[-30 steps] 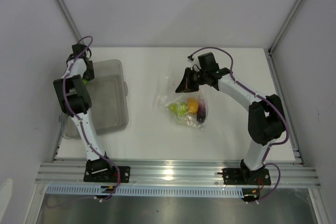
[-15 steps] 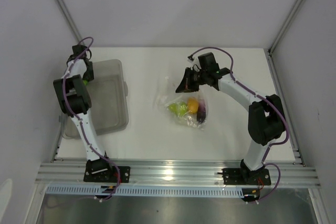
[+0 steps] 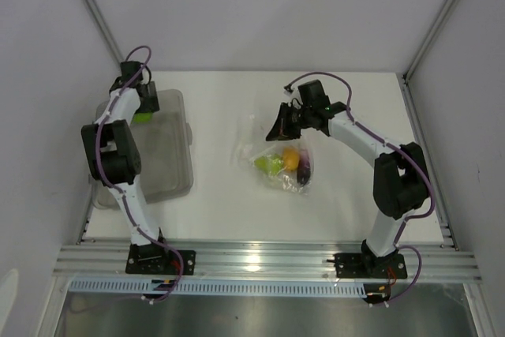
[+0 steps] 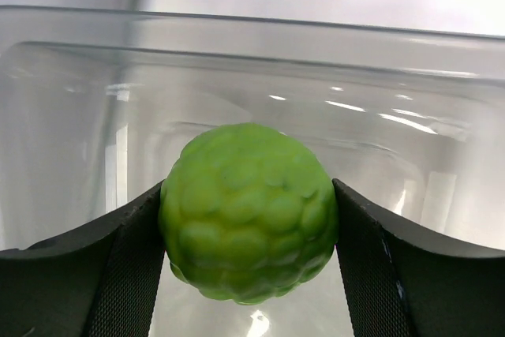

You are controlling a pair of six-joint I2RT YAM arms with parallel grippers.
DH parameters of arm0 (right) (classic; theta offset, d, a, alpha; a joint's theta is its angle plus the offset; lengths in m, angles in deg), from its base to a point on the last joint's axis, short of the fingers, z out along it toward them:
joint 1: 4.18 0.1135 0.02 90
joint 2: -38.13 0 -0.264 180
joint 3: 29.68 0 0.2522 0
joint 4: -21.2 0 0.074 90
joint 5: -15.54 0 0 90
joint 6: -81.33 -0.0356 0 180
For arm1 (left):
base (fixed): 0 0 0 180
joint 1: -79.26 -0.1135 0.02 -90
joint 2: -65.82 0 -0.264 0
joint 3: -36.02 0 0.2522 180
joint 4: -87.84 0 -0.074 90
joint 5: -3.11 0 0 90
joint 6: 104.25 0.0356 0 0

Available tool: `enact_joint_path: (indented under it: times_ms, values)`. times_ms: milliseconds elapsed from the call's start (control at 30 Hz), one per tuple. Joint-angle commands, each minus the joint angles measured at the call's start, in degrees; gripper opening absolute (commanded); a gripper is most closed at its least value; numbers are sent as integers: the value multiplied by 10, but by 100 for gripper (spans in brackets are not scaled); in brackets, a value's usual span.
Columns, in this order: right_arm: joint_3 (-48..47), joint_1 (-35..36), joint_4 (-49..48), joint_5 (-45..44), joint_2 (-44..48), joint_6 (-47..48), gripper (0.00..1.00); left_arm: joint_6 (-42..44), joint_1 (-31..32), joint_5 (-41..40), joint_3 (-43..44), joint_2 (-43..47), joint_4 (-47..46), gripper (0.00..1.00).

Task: Place the food in the zip-top bag and seal the zipper
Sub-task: Pick up the fake fruit from the bin, then place the fake fruit in the zipper food storage bag.

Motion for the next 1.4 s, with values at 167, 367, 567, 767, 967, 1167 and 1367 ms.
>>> enact_joint_path:
  times_ms: [167,367,567,767,967,1167,1367]
  values:
    - [-66,18,110,-85,47,10,0,-109,63,119,-75,188,-12,19]
    - [-78,23,154,-126,75,5,0,-161,111,239,-170,319,-39,17]
    - [-96,42,193,-165,105,-15,0,-247,184,390,-259,450,-104,18]
    - [-77,69,202,-187,132,-46,0,-280,307,413,-307,522,-162,19]
    - [-48,84,195,-199,171,-75,0,-292,387,391,-372,551,-194,19]
    - [-41,86,179,-178,195,-102,0,-288,445,342,-401,575,-193,20]
    - [-44,92,182,-178,206,-110,0,-282,480,319,-382,546,-185,22]
